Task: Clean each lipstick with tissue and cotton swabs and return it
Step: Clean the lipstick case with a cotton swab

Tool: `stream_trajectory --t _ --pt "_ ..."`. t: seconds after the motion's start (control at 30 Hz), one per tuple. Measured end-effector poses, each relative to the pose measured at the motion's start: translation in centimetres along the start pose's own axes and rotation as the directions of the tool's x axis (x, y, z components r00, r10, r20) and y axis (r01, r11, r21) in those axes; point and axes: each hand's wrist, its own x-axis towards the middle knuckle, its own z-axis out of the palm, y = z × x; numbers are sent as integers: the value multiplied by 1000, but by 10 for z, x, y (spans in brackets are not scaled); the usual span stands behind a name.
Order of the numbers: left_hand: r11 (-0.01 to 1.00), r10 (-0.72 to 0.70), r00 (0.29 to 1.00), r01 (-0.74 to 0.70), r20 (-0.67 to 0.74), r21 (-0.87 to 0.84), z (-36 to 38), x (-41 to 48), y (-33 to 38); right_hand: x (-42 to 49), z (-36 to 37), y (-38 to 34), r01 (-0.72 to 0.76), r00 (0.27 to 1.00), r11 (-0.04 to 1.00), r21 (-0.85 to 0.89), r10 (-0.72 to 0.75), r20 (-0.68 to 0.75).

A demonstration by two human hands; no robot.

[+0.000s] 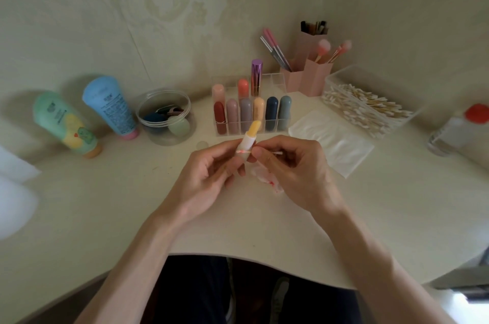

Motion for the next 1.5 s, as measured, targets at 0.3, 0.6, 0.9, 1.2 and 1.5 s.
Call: stream_trajectory --t 0.3,0.6,0.9,1.2,1.5 --pt "998 2 998 -6 -66 -62 0 0 0 -2 8 1 41 999 999 -27 -41 23" --pt "995 -15 997 8 -75 -100 -1 -2 2 -2 7 -2 21 1000 1000 -7 -21 13" --pt "1000 -8 999 7 -46 -14 -2 -4 1 -3 7 -1 41 999 998 -50 -41 -8" --pt "998 -9 986 -1 -167 -62 -1 -2 3 -2 8 0 46 999 996 -72 -46 4" --pt "995 -20 994 9 -108 -102 1 -2 5 -2 7 0 22 1000 999 -40 -22 -1"
